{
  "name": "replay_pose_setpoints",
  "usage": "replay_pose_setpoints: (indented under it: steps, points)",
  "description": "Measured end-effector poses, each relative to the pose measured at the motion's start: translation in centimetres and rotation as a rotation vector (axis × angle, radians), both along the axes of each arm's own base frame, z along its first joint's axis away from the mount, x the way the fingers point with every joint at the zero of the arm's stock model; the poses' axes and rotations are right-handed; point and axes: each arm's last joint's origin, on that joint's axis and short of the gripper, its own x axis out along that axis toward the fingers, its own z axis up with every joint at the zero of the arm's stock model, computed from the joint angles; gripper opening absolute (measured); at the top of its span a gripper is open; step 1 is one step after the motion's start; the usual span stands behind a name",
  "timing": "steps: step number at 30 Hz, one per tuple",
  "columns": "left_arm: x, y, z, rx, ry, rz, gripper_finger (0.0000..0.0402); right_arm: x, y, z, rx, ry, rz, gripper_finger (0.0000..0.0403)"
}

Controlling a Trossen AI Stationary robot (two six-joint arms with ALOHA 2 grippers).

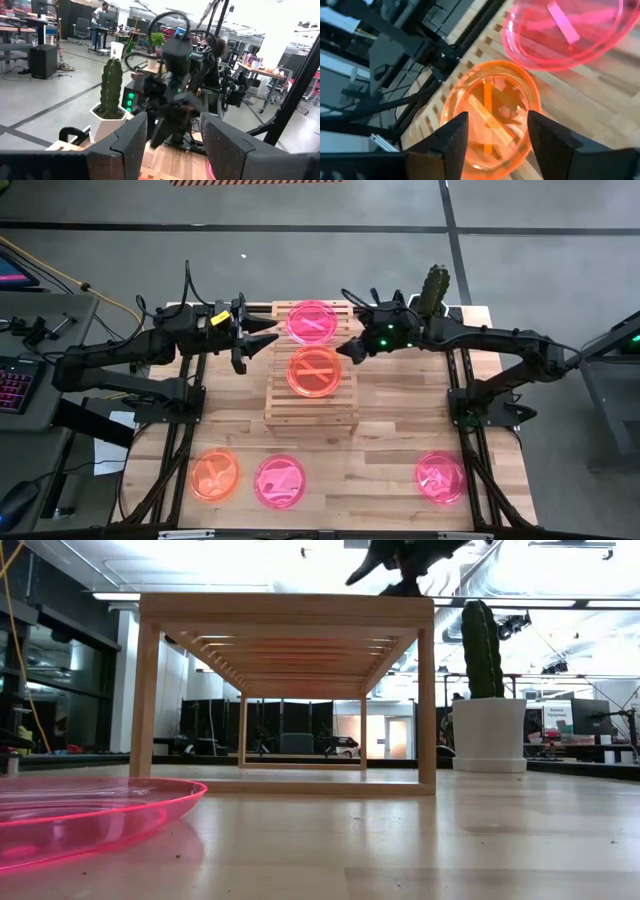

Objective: Place and stack plates onto a shelf
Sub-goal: Stack the orange plate on top of the other orange plate on the shelf

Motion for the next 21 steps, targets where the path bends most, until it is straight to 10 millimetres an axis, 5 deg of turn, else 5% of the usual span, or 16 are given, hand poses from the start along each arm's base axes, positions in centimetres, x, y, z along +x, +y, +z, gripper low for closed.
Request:
replay_pose_setpoints:
  steps: [10,21]
  points:
    - [0.0,0.0,0.0,-0.001,0.001,0.000,0.0175,-4.3,3.4,2.3,-0.231,0.083,0.111,0.0188]
    - [0.0,0.0,0.0,-0.001,0.002,0.012,0.0175,-4.4,5.5,3.4,-0.393,0.018,0.162,0.0188]
